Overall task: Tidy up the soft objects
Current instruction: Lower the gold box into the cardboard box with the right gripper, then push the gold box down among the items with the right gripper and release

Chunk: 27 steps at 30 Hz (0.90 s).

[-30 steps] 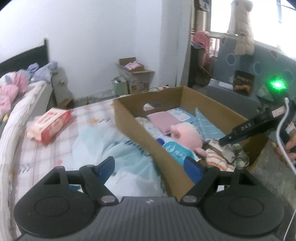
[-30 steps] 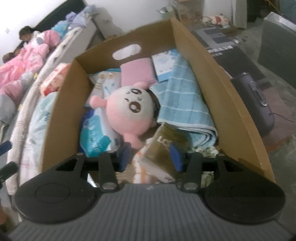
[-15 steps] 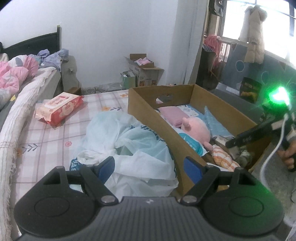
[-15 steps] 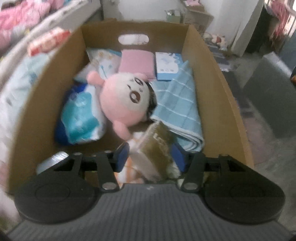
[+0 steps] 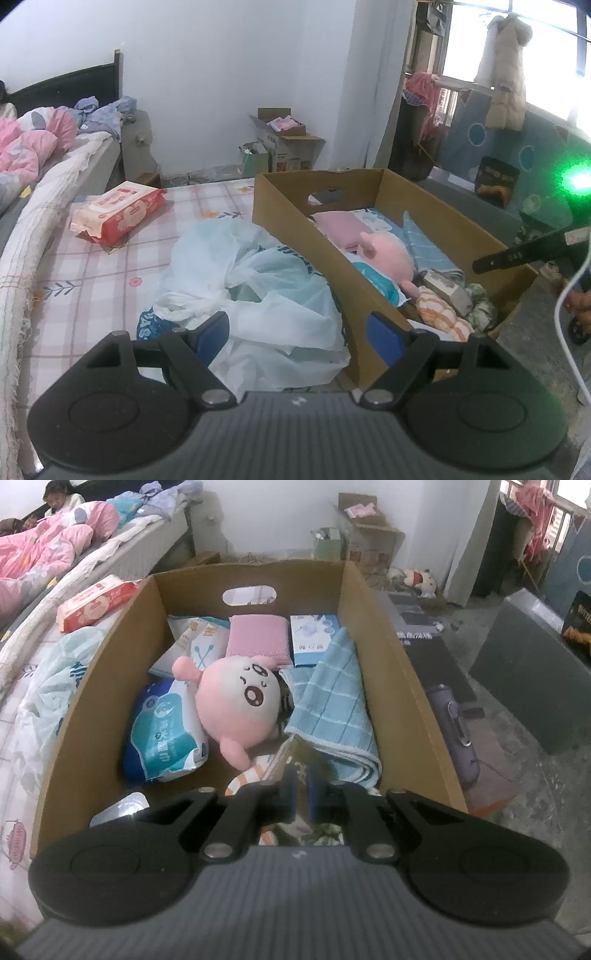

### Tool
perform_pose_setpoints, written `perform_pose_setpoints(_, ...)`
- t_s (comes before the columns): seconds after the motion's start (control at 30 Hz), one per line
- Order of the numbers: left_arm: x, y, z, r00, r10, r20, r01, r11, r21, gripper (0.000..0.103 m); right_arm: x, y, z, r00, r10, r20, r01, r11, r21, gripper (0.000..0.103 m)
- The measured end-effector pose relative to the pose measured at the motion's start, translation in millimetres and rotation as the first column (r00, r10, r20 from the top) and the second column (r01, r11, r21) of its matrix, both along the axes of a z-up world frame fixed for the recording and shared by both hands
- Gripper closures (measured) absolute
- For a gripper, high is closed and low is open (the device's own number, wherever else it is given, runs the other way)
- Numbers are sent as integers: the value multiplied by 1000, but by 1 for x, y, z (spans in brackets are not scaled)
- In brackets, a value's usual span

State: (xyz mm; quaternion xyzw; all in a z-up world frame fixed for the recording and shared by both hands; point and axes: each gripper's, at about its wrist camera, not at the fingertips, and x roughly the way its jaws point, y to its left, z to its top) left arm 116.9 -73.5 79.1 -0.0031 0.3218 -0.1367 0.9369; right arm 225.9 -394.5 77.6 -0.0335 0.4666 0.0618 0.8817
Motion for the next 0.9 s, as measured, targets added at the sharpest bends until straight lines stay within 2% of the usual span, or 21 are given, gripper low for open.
perform_pose_setpoints(0.03, -1, -1, 0, 1000, 0, 0, 0, 1000, 2, 20, 2, -2, -1, 1000, -7, -11, 7, 1000, 20, 94)
perform_pose_setpoints(0.07, -2, -1, 0, 1000, 0, 1, 0, 1000, 4, 20, 2, -3, -3, 1000, -12, -22, 13, 999, 38, 86)
perform_pose_setpoints(0.1, -3, -1, 0, 1000, 1, 1, -1, 1000, 6, 20, 4, -3, -4, 999, -13, -33, 15, 998, 63, 75)
perform_pose_setpoints(0.13, -3, -1, 0, 1000, 1, 0, -1, 1000, 6, 20, 5, -2, -6, 999, 0, -45, 4, 997, 76, 68)
perform_pose_setpoints(0.17, -4, -1, 0, 1000, 3, 0, -3, 1000, 5, 20, 6, 0, -8, 998, 16, -60, -12, 997, 75, 53)
perform_pose_setpoints(0.2, -4, -1, 0, 1000, 4, -1, -4, 1000, 3, 20, 8, 4, -12, 997, 33, -75, -28, 997, 65, 46)
perform_pose_setpoints(0.3, -5, 0, 1, 1000, 8, -4, -8, 1000, -4, 20, 17, 11, -27, 992, 51, -115, -48, 998, 27, 46)
perform_pose_setpoints(0.37, -5, -1, 1, 1000, 8, -6, -8, 1000, -7, 20, 27, 8, -37, 987, 39, -157, -30, 998, 56, 48)
perform_pose_setpoints(0.43, -6, -1, 1, 1000, 9, -5, -9, 1000, -6, 20, 33, 0, -47, 980, 17, -196, 3, 995, 103, 57)
perform_pose_setpoints(0.47, -6, -1, 1, 1000, 9, -4, -9, 1000, -5, 20, 34, -3, -50, 980, 3, -200, 21, 993, 115, 59)
perform_pose_setpoints(0.57, -5, 0, 0, 1000, 13, -8, -13, 1000, -4, 20, 28, -12, -45, 985, -31, -172, 59, 985, 159, 63)
perform_pose_setpoints(0.7, -4, 0, -2, 1000, 17, -20, -17, 1000, -10, 20, 16, -18, -28, 993, -64, -96, 78, 984, 159, 65)
perform_pose_setpoints(0.9, -6, -4, -2, 1000, 11, -19, -11, 1000, -8, 20, 8, -11, -3, 999, -21, -34, 29, 971, 237, 67)
